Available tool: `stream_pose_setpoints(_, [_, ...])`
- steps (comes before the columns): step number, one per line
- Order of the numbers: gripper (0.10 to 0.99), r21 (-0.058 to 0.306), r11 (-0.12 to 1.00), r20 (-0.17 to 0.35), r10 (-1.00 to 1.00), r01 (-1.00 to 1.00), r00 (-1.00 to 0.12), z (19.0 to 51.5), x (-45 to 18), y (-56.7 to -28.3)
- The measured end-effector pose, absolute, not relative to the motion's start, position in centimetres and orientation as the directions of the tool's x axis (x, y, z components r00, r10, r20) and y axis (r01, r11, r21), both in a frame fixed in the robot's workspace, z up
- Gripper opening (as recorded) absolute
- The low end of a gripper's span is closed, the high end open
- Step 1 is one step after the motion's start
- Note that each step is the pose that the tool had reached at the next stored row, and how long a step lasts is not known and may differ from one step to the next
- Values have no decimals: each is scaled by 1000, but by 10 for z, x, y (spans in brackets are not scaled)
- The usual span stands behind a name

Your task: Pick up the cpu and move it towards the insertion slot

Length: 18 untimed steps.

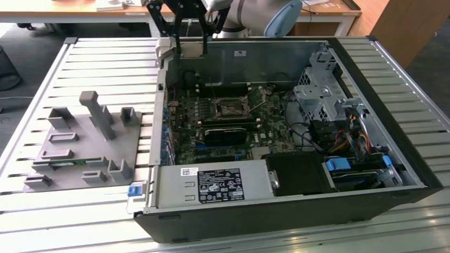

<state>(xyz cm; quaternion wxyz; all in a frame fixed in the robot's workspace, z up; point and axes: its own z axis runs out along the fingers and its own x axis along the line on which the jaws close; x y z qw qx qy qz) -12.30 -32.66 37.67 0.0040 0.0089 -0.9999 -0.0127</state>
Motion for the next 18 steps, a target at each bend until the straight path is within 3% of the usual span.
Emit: stream_pose_setpoints(18, [541,25,999,8,-20,-20,-1000,374,-82,-321])
